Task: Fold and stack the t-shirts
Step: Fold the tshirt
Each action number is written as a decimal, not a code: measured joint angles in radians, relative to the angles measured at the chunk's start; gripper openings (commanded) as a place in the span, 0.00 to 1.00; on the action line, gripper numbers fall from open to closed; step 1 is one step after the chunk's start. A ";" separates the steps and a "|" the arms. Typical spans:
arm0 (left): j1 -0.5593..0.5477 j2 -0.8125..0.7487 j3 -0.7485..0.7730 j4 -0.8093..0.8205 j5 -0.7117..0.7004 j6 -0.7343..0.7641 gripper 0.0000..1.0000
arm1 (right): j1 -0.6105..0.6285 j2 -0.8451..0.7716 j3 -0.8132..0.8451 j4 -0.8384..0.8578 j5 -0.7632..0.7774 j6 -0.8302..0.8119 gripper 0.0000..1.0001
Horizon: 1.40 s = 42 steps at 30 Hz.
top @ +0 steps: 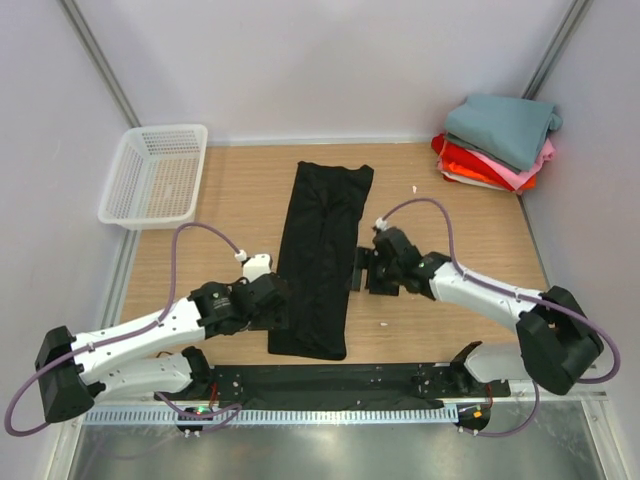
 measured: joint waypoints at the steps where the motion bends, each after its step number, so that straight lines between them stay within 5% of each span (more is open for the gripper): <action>1: 0.005 -0.003 -0.016 0.002 0.002 -0.001 0.73 | 0.052 -0.023 -0.034 0.002 0.010 0.030 0.75; 10: 0.031 -0.094 -0.193 0.068 0.064 -0.064 0.72 | 0.381 -0.125 -0.254 0.047 0.086 0.327 0.53; 18: 0.035 -0.132 -0.284 0.134 0.108 -0.128 0.70 | 0.570 -0.100 -0.264 0.111 0.183 0.495 0.47; 24: 0.035 -0.130 -0.336 0.185 0.134 -0.150 0.68 | 0.604 -0.032 -0.261 0.217 0.195 0.546 0.46; 38: 0.027 -0.044 -0.383 0.446 0.237 -0.174 0.49 | 0.603 -0.092 -0.272 0.129 0.306 0.547 0.15; 42: -0.016 0.008 -0.382 0.510 0.249 -0.196 0.33 | 0.588 -0.185 -0.300 0.072 0.341 0.548 0.13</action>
